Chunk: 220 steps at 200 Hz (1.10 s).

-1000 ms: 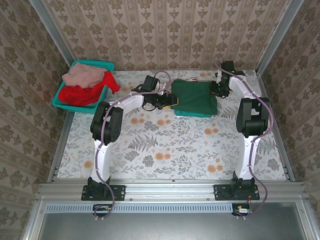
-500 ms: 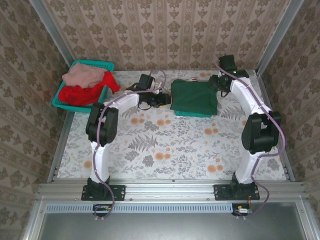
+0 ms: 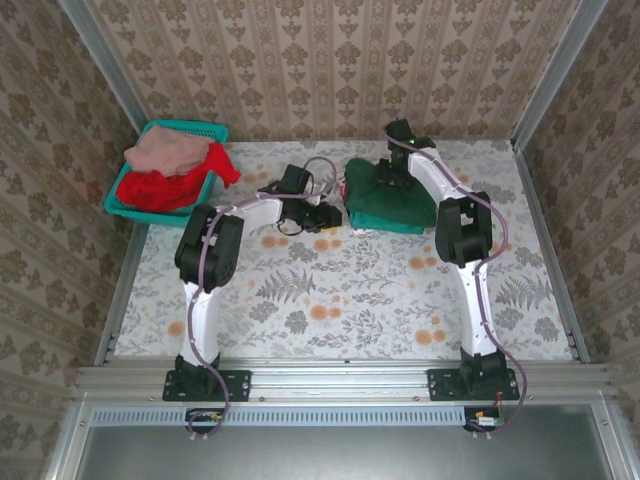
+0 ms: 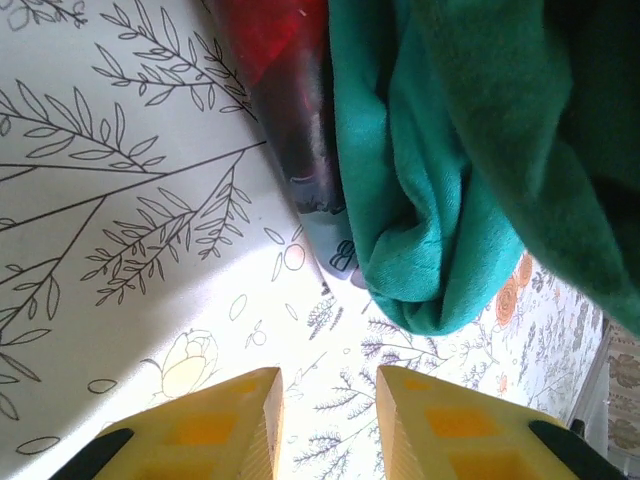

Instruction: Fold and stack the t-shirts

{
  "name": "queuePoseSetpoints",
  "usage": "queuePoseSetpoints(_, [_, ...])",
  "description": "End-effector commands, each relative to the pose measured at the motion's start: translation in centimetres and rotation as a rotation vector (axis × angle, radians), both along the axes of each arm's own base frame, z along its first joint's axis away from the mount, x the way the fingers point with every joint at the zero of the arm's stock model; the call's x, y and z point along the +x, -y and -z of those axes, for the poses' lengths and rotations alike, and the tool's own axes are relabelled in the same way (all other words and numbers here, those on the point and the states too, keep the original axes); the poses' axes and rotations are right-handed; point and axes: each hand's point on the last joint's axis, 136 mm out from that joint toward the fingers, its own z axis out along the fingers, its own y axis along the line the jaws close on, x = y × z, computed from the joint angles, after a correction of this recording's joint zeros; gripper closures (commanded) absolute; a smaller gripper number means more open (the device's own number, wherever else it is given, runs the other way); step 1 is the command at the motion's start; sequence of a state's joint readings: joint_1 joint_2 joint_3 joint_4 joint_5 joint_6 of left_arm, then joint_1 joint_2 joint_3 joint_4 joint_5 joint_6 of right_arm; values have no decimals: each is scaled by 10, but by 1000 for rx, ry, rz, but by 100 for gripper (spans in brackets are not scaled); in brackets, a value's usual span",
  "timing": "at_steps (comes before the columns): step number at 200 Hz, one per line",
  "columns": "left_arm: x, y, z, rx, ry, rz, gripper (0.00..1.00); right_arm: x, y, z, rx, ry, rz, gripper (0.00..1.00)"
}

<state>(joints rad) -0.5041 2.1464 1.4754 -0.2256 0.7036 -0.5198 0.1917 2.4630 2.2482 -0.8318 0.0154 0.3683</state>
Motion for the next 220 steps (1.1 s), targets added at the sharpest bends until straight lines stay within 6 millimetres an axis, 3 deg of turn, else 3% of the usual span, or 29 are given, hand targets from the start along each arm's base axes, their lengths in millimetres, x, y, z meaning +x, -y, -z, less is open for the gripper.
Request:
queuePoseSetpoints(1, [-1,-9,-16,-46,20,4,68,-7,13,-26,-58,-15,14,35])
queuePoseSetpoints(16, [-4,-21,-33,-50,51,-11,65,-10,10,-59,-66,38,-6,21])
queuePoseSetpoints(20, [3,-35,-37,-51,58,-43,64,-12,8,-69,-70,56,-13,17])
queuePoseSetpoints(31, [2,-52,-44,-50,67,-75,61,-19,2,-92,-88,103,-30,11])
queuePoseSetpoints(52, [-4,-79,-59,-51,103,-132,60,-40,-19,-105,-94,147,-80,8])
queuePoseSetpoints(80, [-15,-102,-62,-31,117,-180,59,-61,-36,-71,-111,89,-111,8])
queuePoseSetpoints(115, [-22,-113,-52,-24,94,-199,59,-70,-49,-20,-196,-25,-167,2])
queuePoseSetpoints(149, [-24,-118,-40,-23,70,-209,60,-86,-46,13,-285,-125,-246,0])
queuePoseSetpoints(177, [-25,-124,-38,-23,64,-218,60,-93,-28,22,-318,-172,-266,0])
queuePoseSetpoints(220, [-23,-126,-44,-31,73,-220,61,-68,30,14,-307,-182,-189,0])
